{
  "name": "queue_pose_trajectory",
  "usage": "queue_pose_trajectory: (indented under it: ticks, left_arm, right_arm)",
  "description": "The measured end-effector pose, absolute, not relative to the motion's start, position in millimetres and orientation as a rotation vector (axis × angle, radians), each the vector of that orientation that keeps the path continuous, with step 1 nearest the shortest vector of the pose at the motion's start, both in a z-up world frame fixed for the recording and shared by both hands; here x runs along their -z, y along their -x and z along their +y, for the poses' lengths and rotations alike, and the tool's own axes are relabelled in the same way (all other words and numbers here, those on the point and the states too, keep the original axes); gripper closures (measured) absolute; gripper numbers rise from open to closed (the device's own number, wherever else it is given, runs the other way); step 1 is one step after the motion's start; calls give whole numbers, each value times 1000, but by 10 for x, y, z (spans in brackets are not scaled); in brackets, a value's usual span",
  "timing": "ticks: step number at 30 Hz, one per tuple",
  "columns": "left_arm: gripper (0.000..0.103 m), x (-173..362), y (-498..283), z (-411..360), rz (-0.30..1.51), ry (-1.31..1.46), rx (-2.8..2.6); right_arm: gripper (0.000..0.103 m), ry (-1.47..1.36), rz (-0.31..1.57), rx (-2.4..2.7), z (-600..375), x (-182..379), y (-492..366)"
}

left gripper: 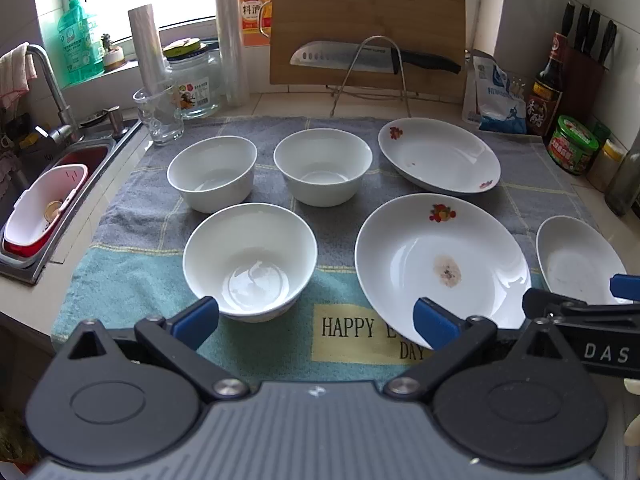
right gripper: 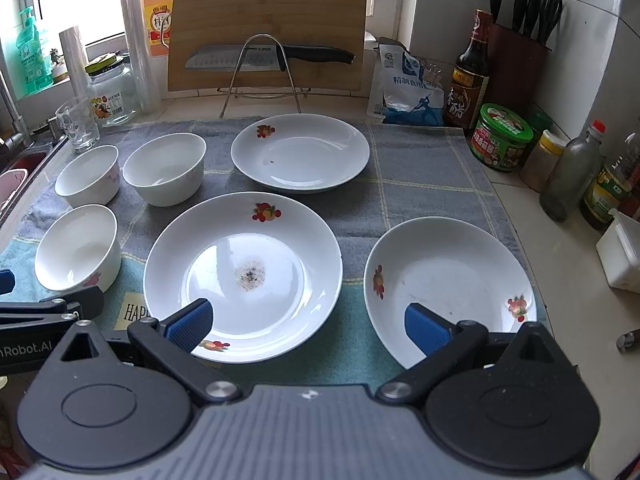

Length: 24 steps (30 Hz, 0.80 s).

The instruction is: Organize plates and bowls

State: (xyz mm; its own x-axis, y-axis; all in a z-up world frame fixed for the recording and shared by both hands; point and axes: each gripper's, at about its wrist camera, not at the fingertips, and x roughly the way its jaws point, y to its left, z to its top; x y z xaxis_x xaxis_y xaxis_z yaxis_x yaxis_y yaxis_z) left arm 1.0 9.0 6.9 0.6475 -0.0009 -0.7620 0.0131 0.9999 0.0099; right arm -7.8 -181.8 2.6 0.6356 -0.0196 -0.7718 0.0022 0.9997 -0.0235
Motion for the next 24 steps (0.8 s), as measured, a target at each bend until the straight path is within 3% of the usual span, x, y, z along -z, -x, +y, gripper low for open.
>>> queue_pose_trajectory:
  ticks: [24]
  left_arm:
    - [1, -82, -58, 91, 867, -20, 6]
  right_arm:
    - [0, 20, 883, 11, -1801, -29, 50]
